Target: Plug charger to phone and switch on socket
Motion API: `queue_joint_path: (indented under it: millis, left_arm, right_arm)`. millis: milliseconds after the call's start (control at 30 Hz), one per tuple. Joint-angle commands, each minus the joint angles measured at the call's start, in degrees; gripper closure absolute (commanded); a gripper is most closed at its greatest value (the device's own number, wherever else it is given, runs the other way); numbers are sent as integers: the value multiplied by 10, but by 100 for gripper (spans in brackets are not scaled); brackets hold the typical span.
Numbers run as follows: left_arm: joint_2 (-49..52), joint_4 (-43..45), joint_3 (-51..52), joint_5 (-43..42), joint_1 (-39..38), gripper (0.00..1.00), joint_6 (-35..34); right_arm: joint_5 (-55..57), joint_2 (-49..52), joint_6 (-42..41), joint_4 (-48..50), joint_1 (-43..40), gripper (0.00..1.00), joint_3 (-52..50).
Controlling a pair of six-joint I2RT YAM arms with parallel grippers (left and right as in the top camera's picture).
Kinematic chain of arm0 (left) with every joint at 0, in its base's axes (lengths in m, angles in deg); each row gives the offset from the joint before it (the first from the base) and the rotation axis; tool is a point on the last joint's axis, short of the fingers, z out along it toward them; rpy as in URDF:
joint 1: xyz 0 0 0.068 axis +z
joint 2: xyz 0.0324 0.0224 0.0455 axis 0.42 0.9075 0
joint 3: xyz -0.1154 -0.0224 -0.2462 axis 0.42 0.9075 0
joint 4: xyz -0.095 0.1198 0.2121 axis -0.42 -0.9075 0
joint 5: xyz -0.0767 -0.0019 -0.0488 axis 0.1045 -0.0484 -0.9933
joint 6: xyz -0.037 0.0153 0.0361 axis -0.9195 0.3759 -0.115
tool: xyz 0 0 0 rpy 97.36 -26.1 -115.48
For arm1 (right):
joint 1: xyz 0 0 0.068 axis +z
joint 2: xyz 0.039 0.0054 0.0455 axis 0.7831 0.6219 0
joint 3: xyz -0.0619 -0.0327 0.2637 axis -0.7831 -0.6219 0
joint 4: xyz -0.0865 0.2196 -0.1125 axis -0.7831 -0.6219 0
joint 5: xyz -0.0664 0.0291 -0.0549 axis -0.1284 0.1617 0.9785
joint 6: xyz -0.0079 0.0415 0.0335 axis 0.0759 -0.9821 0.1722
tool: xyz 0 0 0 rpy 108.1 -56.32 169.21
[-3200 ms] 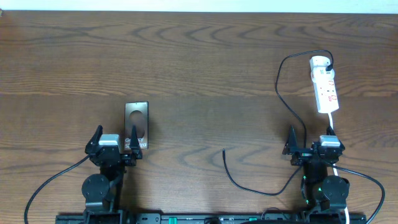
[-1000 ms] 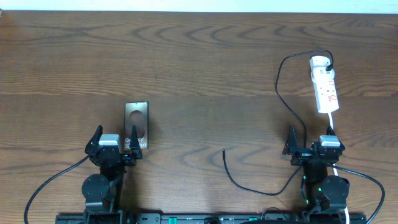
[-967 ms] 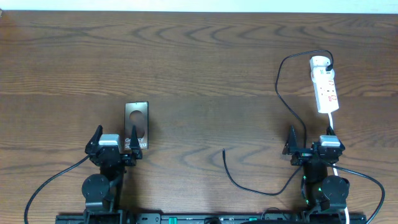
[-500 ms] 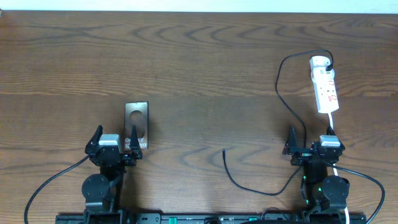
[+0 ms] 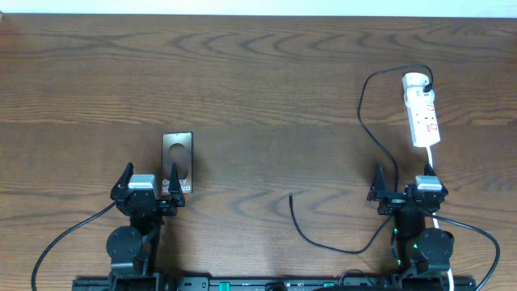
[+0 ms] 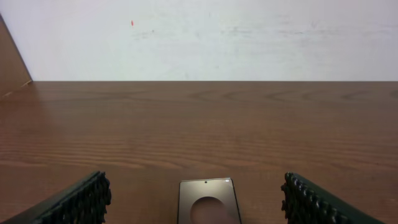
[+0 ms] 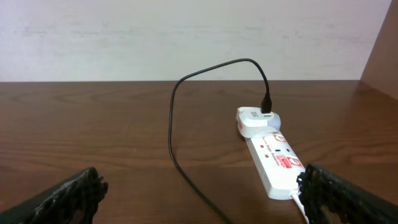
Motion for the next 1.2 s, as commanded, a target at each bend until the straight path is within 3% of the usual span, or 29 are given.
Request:
queue_joint_path:
  millis: [0,500,767,967,1167]
  left_arm:
    - [-3,-11,9,-5,3,13,-5]
    - [10,-14,-33,-29,3,13,0]
    - [118,-27,-156,-29,3,13,0]
    - [289,-123,-337,-29,3,13,-1]
    - [468,-318,-547,-29,3,13,-1]
  right_arm:
    - [7,-5,-8,-2,11,1,0]
    - [7,-5,-8,-2,11,1,0]
    - [7,-5,-8,-2,11,1,0]
    - [7,-5,-8,-2,11,1,0]
    - [7,-5,-8,-2,11,1,0]
